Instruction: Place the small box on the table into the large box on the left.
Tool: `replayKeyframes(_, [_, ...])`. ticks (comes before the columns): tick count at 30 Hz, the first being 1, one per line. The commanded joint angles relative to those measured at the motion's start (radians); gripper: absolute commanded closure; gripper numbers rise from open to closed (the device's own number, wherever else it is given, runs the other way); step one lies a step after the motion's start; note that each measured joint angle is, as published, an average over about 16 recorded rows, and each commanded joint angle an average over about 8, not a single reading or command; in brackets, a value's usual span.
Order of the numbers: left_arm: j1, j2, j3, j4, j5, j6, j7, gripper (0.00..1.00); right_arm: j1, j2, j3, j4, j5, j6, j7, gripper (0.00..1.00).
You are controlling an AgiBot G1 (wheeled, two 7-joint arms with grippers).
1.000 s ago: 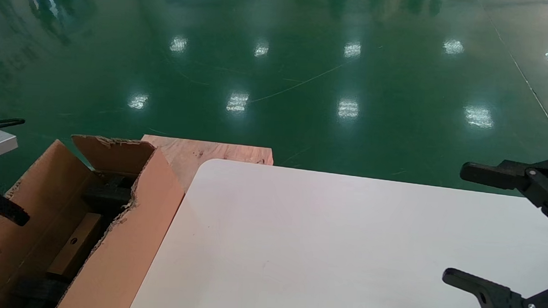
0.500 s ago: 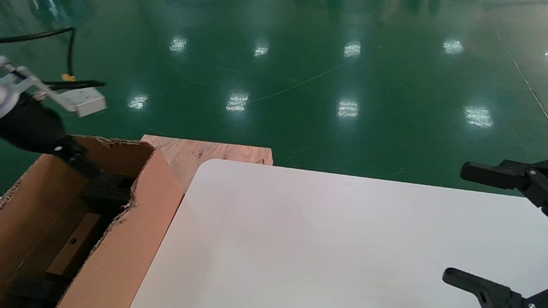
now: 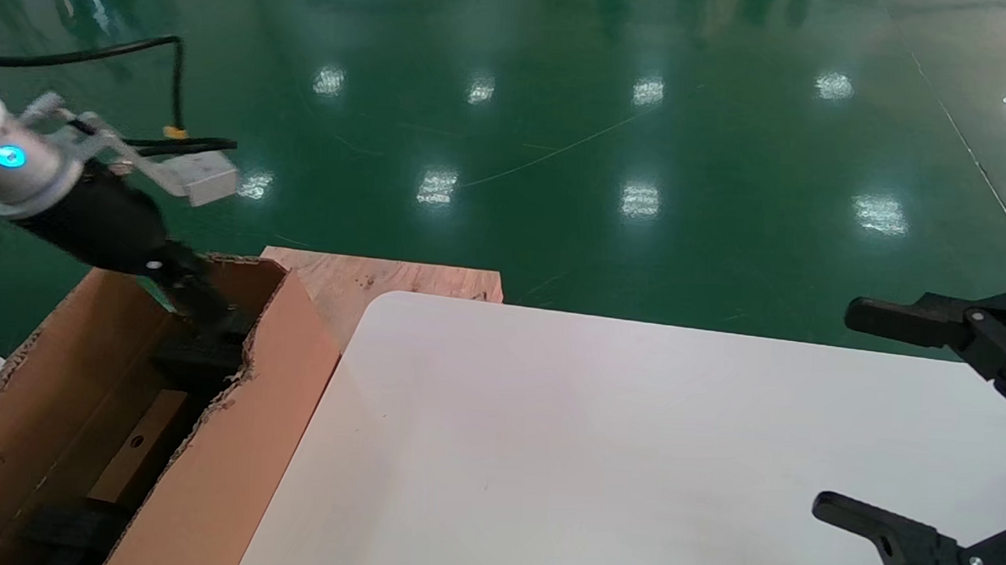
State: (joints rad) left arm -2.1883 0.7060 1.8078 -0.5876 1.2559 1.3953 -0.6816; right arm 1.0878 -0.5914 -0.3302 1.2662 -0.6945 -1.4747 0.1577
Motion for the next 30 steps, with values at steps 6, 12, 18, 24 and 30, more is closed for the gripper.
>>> replayKeyframes(6, [0.122,-0.010,-0.168,-0.077,-0.058,0.011,0.054,0.00,0.000,0.000,0.000,0.000,0.000,0.000,0.000,0.00])
replayKeyframes(12, [0.241,-0.021,-0.331,-0.151,-0.114,0.022,0.107,0.00,0.000,0.000,0.000,0.000,0.000,0.000,0.000,0.00])
replayKeyframes(18, [0.360,-0.031,-0.494,-0.225,-0.170,0.033,0.160,0.00,0.000,0.000,0.000,0.000,0.000,0.000,0.000,0.00])
replayKeyframes(24, [0.478,-0.041,-0.657,-0.299,-0.226,0.043,0.212,0.00,0.000,0.000,0.000,0.000,0.000,0.000,0.000,0.00])
replayKeyframes(30, [0.598,-0.051,-0.821,-0.374,-0.282,0.054,0.265,0.00,0.000,0.000,-0.001,0.000,0.000,0.000,0.000,0.00])
